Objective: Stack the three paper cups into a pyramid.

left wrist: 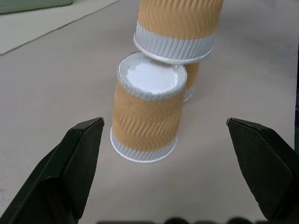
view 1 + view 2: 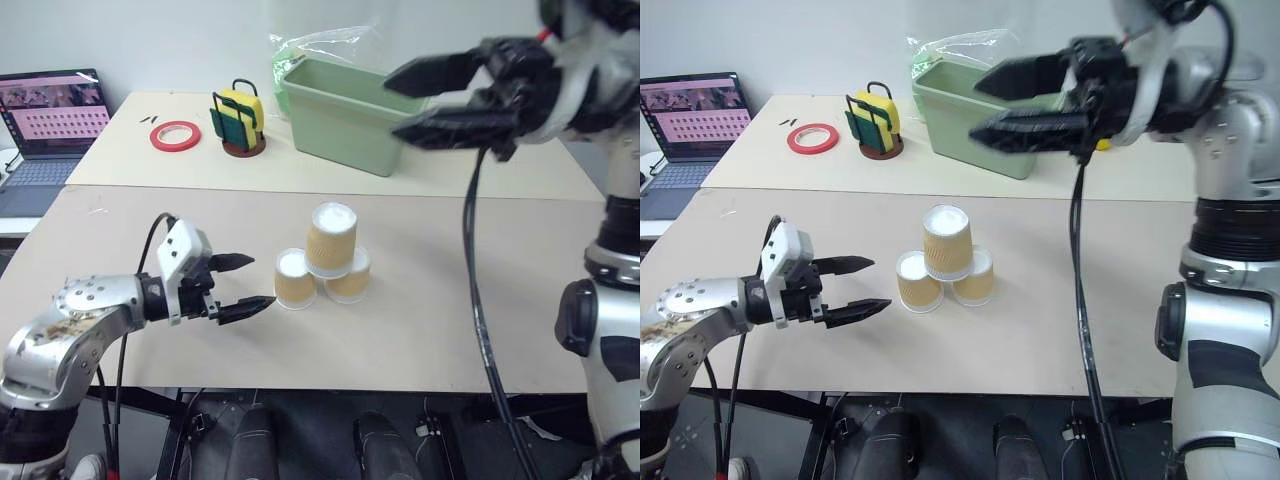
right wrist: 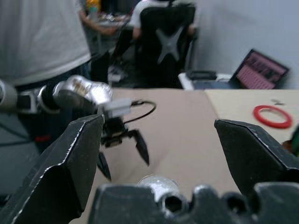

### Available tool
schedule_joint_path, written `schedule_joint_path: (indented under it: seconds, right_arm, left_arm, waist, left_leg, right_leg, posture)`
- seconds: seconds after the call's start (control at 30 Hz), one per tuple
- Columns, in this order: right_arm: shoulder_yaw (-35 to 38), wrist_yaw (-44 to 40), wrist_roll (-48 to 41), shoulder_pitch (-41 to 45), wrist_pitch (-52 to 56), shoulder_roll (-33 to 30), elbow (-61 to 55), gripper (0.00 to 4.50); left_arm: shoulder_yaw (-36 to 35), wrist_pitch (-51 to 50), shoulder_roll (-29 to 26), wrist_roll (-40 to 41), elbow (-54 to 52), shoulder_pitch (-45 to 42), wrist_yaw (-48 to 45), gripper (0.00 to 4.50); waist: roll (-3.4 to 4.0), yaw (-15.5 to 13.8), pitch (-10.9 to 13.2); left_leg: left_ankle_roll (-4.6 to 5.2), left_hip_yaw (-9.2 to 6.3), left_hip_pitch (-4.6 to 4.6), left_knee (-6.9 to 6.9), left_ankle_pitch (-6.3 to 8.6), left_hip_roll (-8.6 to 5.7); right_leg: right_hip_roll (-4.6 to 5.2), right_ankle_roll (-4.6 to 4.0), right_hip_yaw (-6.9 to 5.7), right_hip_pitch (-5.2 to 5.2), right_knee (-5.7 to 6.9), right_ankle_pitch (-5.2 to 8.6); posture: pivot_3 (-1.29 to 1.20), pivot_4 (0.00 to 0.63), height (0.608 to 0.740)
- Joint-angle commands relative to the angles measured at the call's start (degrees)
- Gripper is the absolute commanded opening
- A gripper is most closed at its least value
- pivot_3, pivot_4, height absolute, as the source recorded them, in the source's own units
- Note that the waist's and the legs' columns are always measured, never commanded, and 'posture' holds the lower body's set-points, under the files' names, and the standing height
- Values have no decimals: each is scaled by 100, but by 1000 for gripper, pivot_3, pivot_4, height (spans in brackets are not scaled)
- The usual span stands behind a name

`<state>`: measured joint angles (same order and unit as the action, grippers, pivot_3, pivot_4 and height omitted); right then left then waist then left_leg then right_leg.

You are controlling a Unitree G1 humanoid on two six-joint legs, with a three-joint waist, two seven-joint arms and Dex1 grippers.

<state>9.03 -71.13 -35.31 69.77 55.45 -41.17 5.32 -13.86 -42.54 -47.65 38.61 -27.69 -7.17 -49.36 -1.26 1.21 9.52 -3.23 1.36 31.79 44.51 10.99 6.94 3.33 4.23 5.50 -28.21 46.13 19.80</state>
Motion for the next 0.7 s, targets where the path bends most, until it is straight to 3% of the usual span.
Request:
schedule_joint_path:
  seconds: [0.03, 0.2, 0.37, 0.6, 0.7]
  right_arm:
    - [-59, 1400, 1048, -1097, -511, -290, -266, 4432]
    - [-318, 3563, 2575, -2481, -1051, -261, 81, 4432]
    - [91, 5345, 3109, -3498, -1367, 601, 199, 4432]
    - [565, 6454, 3168, -4288, -2377, 1540, 182, 4432]
    - [810, 6626, 2952, -4482, -2527, 1876, 204, 4432]
  left_arm:
    - [-933, -104, 55, 40, -273, 787, 338, 4500]
    - [-1575, 125, 329, -443, 188, 1278, 1112, 4500]
    - [-1402, 747, 1266, -1514, 1401, 234, 3058, 4500]
    - [-1293, 2145, 2693, -2538, 2832, -801, 5089, 4500]
    - [-1266, 2576, 2989, -2760, 3279, -1094, 5536, 4500]
  waist:
    - [-7, 0, -4]
    - [-11, -55, -7]
    - [-6, -105, -5]
    - [-13, -82, -9]
    - [-20, -90, -12]
  left_leg:
    - [0, 0, -5, -4, 0, 0]
    - [-8, 13, -1, -12, -7, -6]
    - [-8, 11, -1, -19, -16, -10]
    - [-8, 9, 8, -16, -17, -11]
    - [-9, 0, 3, -14, -18, -12]
  right_leg:
    - [0, -3, 0, 3, -3, 2]
    - [10, -25, 10, -10, -7, 8]
    - [8, 0, 9, -6, -4, -4]
    - [7, 13, 9, -3, 0, -12]
    - [4, 13, 3, 5, 1, -13]
  posture:
    - [0, 150, 656]
    - [0, 150, 656]
    - [0, 150, 656]
    - [0, 150, 656]
    - [0, 150, 656]
